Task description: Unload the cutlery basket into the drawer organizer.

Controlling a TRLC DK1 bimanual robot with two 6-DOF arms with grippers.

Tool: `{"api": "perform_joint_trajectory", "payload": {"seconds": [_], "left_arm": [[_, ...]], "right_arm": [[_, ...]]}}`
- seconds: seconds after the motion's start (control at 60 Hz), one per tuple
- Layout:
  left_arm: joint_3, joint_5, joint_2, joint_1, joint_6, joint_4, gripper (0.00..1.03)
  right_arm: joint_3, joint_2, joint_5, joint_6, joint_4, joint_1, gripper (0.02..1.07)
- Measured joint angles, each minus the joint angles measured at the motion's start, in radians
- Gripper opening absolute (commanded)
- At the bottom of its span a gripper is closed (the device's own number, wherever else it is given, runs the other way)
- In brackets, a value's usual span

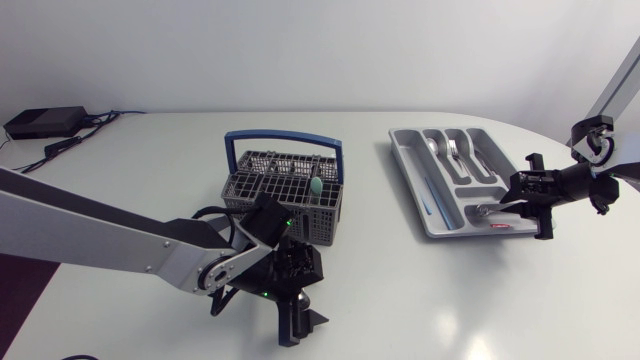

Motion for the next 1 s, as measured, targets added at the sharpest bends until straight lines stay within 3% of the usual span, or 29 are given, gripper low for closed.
{"api": "perform_joint_trajectory", "payload": {"seconds": [0.233,0.333,0.433,0.55,0.617,0.867,1.0], "left_arm": [[0.000,0.004,-0.032,0.033,-0.003,-0.016,0.99],[0.000,0.016,-0.036,0.030,-0.003,-0.020,0.96],[0.006,0.025,-0.035,0.025,-0.015,-0.043,0.84],[0.055,0.027,-0.008,0.025,-0.022,-0.117,0.61],[0.076,0.018,0.014,0.025,-0.022,-0.132,0.55],[0.087,-0.008,0.047,0.034,0.018,-0.203,0.55],[0.059,-0.005,0.018,0.089,0.066,-0.238,0.55]], "right_arm": [[-0.045,-0.096,0.003,0.090,-0.004,0.038,1.02],[-0.087,-0.186,0.002,0.128,-0.005,0.066,1.02],[-0.141,-0.256,-0.005,0.161,-0.004,0.098,1.02],[-0.235,-0.328,-0.026,0.187,0.003,0.138,1.02],[-0.291,-0.364,-0.027,0.210,0.016,0.166,1.02],[-0.430,-0.534,-0.027,0.314,0.026,0.342,1.02],[-0.445,-0.595,-0.015,0.394,0.026,0.478,1.02]]}}
